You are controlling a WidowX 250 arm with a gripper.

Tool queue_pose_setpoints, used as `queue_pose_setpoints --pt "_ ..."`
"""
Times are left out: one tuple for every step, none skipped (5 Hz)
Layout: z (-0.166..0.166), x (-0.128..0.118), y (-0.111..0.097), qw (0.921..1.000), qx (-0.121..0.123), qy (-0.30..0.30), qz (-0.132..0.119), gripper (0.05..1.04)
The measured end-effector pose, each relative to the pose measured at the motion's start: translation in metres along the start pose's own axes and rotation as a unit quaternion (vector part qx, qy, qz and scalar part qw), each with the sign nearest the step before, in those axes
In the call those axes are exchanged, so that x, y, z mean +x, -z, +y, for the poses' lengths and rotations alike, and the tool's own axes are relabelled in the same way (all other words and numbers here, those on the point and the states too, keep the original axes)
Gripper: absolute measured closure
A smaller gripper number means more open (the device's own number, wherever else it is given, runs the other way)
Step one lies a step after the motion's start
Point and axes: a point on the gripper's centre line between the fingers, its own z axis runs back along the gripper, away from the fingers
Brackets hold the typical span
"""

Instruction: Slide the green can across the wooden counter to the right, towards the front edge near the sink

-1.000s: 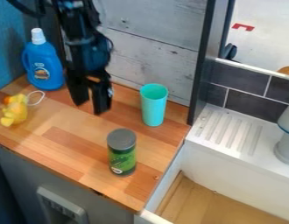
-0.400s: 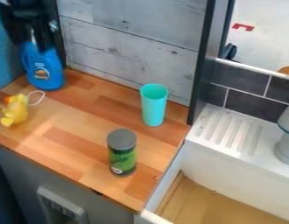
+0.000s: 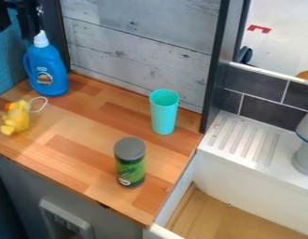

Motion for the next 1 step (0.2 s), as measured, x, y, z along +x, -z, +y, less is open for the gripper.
queue_pose_setpoints --pt "0.0031 -0.0061 0.0072 0.9994 0.013 -0.022 0.023 0.083"
